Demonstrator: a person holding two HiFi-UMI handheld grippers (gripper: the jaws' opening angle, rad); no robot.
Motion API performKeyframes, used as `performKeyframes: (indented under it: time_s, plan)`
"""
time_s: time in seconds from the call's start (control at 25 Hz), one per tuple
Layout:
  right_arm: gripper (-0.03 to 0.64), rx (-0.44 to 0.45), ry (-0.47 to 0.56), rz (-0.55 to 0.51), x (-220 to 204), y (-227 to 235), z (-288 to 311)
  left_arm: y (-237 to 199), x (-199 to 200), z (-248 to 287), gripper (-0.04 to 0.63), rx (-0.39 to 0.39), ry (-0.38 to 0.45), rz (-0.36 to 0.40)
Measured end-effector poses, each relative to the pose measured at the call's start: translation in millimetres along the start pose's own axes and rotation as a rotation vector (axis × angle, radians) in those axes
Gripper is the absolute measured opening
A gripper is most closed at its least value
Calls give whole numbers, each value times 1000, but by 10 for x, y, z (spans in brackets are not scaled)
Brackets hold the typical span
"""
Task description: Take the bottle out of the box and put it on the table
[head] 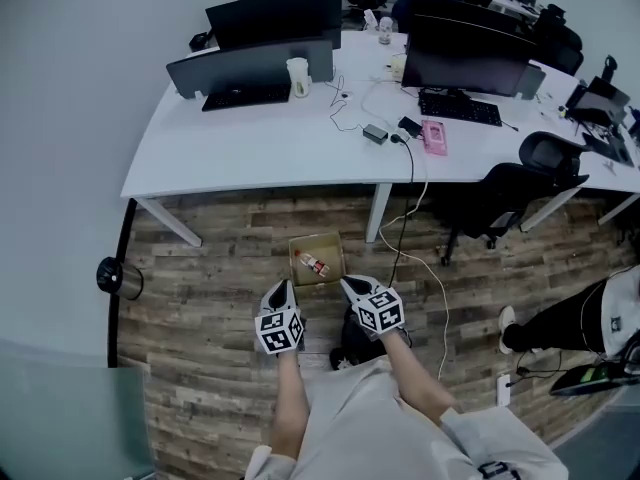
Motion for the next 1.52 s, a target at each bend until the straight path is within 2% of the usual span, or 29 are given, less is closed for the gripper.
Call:
performKeyframes:
  time_s: [0.24,0.48,0.76,1.0,1.28,1.52]
  plan:
    - [38,-17,20,-12,231,148,182,-211,149,196,15,17,-7,-12]
    - [38,-59,40,73,317,449,289,-240,284,555,15,-16,-58,27]
    - [38,-62,36,199,516,974,691,-358,667,1188,15,-61,-106,99]
    - [38,-80,29,214,770,1267,993,-549,967,1608,15,-64,-136,102]
    - [38,-101,66,331,842,1636,1198,-518,1075,2065,15,-110,-193,143]
    - [38,-98,39,348,825,1799,1433,-606,1052,2309,15,-125,-231,151]
Point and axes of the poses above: the fingertips, and each gripper's own axes: z forward along the fingers, y to its right, x out of its top, the point moved 7 cm from there along -z, backward along the fingers, and after that the axes turned 12 degrees about -y, right-handed, at the moved point
